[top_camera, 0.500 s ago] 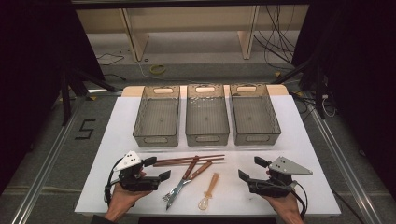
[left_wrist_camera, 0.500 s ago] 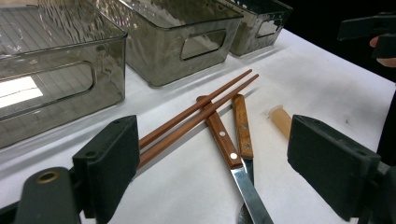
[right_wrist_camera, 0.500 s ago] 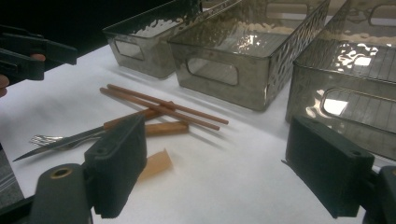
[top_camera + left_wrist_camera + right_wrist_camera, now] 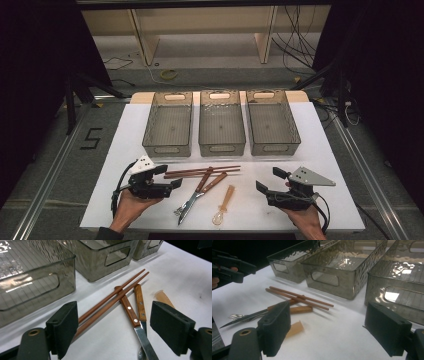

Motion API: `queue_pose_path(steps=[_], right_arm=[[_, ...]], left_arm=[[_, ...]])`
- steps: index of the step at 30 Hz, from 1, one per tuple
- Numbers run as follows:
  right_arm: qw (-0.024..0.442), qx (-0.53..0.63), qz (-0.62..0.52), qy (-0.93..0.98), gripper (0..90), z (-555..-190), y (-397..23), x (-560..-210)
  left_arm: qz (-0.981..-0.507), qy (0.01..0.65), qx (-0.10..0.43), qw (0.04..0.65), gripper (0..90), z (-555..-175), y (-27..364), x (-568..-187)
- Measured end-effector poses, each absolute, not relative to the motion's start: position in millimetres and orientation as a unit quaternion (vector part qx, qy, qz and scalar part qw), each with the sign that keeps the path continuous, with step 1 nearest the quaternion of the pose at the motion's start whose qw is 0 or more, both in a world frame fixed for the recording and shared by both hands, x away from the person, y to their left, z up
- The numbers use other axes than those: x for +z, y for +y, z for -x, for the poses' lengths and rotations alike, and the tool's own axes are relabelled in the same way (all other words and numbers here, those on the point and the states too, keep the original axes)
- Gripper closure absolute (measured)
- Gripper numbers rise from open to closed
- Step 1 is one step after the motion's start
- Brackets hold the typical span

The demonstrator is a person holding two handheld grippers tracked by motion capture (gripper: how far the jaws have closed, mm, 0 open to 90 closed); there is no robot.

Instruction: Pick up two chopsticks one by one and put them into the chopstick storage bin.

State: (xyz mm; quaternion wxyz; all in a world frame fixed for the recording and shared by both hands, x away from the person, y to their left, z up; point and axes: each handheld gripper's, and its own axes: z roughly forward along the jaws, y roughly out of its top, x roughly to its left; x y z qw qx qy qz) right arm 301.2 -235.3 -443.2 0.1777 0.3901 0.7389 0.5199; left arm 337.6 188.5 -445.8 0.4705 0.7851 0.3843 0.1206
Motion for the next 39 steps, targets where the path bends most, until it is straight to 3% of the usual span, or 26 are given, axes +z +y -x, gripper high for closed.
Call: queue_pose_path(steps=[16,39], right_arm=[[0.165,0.519,-0.384,0.745,22.2,-302.7,-232.7,-444.9],[0.150,0.518,-0.378,0.753,23.0,-303.8,-230.0,-446.6]], left_arm=[[-0.866,0.318,0.116,0.368,24.9,-392.8,167.8,-435.5],[-0.929,0.243,0.091,0.263,43.3,-431.6,139.8,-446.4]])
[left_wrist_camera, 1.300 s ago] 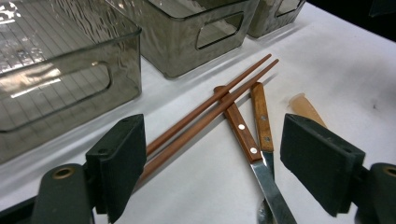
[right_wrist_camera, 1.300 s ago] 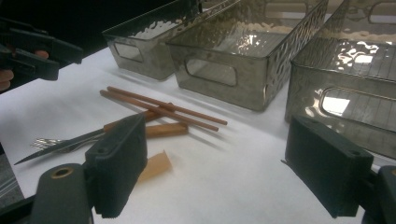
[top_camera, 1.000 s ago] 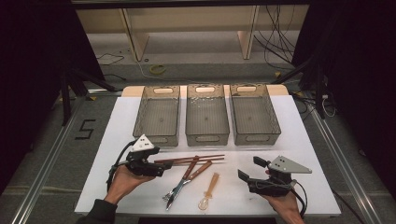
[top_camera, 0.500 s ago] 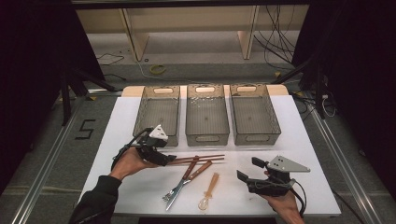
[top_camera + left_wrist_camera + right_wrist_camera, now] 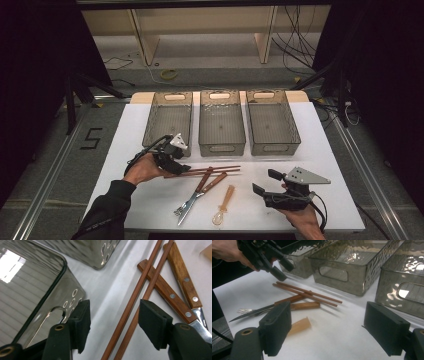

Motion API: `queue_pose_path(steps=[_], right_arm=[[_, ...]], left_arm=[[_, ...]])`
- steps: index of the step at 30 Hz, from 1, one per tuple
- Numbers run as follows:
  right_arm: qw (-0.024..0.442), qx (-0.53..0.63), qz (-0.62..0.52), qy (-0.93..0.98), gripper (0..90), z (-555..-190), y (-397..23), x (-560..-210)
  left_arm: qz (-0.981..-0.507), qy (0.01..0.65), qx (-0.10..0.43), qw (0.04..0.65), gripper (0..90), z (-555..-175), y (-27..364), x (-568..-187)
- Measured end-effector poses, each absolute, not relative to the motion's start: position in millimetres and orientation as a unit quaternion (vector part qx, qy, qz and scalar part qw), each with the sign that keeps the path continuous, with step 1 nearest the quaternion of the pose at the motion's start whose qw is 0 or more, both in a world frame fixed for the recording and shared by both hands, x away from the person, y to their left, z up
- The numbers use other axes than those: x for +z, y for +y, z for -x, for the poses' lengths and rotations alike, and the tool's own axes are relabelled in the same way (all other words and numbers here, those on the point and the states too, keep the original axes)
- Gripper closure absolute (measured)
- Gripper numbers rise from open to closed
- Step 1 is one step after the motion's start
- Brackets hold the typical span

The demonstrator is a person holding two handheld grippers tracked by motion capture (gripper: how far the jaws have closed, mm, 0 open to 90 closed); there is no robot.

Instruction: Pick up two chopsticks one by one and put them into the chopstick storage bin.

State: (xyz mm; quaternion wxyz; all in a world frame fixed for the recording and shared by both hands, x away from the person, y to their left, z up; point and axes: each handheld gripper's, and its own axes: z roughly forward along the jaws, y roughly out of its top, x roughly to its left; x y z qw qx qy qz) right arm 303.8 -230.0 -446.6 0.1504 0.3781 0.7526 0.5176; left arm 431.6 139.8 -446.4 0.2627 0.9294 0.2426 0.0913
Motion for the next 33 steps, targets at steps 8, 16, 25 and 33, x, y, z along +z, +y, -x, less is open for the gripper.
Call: queue_pose_path(steps=[8,16,25,33], right_arm=[[0.143,0.519,-0.381,0.752,23.1,-304.2,-230.0,-446.8],[0.142,0.519,-0.379,0.753,23.3,-304.5,-229.7,-446.9],[0.141,0.518,-0.376,0.755,23.4,-305.0,-229.1,-447.1],[0.139,0.518,-0.378,0.755,23.6,-305.4,-229.9,-446.8]], left_arm=[[-0.939,0.227,0.080,0.246,49.5,-438.3,132.5,-456.6],[-0.942,0.220,0.070,0.242,52.9,-442.5,128.5,-462.0],[-0.949,0.207,0.058,0.232,56.8,-444.4,123.2,-467.8],[-0.953,0.190,0.049,0.231,67.6,-444.1,120.1,-470.7]])
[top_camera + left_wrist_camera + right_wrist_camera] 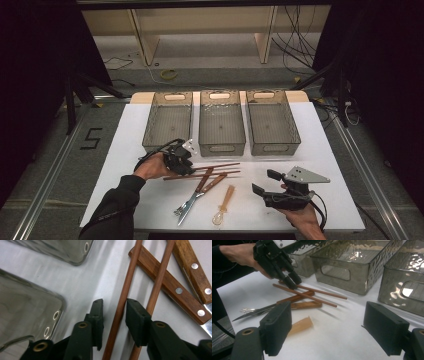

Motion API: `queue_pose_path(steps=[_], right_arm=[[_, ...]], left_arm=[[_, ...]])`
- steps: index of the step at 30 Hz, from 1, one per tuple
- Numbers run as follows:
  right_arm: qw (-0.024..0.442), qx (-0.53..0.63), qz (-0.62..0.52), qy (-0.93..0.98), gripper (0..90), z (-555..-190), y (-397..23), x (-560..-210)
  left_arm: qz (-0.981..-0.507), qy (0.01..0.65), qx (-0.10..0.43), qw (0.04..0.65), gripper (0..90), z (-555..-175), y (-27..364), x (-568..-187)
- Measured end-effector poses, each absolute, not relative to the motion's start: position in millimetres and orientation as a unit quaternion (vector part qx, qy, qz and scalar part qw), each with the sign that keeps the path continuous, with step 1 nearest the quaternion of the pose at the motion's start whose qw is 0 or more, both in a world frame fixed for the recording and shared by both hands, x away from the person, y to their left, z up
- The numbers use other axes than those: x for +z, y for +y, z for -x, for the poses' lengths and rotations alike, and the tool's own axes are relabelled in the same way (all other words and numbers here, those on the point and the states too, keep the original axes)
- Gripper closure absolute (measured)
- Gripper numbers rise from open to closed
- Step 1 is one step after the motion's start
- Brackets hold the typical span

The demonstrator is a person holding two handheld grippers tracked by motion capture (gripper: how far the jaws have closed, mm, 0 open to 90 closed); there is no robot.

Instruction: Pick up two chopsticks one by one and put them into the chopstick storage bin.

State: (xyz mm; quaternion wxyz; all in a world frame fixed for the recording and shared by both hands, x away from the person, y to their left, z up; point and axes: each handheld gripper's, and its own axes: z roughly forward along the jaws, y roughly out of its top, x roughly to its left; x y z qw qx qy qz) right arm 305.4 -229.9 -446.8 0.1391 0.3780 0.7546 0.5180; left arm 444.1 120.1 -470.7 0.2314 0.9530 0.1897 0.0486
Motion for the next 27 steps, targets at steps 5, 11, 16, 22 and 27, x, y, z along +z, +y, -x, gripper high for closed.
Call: queue_pose_path(steps=[5,11,16,22,27], right_arm=[[0.139,0.518,-0.378,0.755,23.8,-305.7,-230.2,-446.6],[0.139,0.517,-0.377,0.755,24.1,-305.8,-230.2,-446.5],[0.138,0.517,-0.378,0.756,24.3,-306.0,-230.3,-446.5],[0.137,0.518,-0.378,0.755,24.7,-306.5,-231.0,-446.7],[0.137,0.518,-0.381,0.753,25.0,-306.7,-231.4,-446.5]], left_arm=[[-0.956,0.174,0.048,0.231,74.3,-442.4,118.9,-470.5],[-0.960,0.155,0.048,0.230,81.4,-440.6,117.6,-470.4],[-0.961,0.143,0.057,0.229,82.6,-439.4,117.7,-470.2],[-0.961,0.133,0.067,0.232,83.4,-438.2,118.9,-469.0],[-0.961,0.128,0.079,0.230,83.6,-436.9,117.1,-464.1]])
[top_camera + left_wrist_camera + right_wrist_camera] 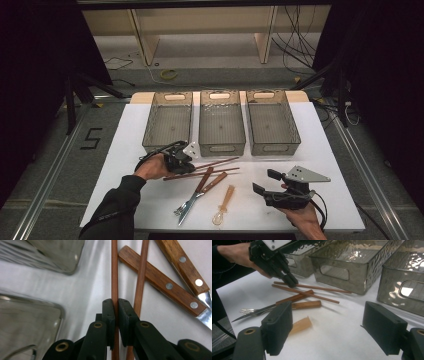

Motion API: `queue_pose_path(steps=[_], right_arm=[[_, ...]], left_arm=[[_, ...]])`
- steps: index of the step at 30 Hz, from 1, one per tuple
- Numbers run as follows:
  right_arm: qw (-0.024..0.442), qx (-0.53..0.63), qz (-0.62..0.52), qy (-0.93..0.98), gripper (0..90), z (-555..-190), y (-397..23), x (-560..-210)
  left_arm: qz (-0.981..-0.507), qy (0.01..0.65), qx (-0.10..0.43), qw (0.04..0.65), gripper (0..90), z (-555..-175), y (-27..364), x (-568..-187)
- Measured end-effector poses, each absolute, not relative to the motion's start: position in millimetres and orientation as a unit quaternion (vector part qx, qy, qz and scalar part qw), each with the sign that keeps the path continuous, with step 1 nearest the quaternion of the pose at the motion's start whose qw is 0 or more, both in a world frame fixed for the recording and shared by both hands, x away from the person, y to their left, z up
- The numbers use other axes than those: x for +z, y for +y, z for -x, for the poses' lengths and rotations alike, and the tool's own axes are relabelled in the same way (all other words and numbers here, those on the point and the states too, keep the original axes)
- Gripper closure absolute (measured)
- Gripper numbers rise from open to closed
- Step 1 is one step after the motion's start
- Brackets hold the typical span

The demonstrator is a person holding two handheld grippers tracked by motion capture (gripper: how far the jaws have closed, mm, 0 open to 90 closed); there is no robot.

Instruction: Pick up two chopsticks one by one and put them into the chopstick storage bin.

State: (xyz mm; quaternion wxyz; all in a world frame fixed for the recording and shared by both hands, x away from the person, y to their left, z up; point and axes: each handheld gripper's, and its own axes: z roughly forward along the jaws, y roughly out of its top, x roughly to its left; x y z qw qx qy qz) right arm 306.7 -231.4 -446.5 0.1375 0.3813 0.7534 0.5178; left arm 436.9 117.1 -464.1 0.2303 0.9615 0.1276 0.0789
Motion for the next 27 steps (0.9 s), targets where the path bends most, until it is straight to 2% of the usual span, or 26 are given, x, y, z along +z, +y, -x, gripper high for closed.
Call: queue_pose_path(steps=[16,27], right_arm=[[0.139,0.518,-0.379,0.754,25.2,-306.2,-231.0,-446.3],[0.140,0.520,-0.378,0.753,25.3,-305.5,-231.6,-445.7]], left_arm=[[-0.950,0.132,0.111,0.261,83.6,-417.7,118.8,-430.0],[-0.920,0.172,0.130,0.327,83.5,-408.4,133.5,-408.4]])
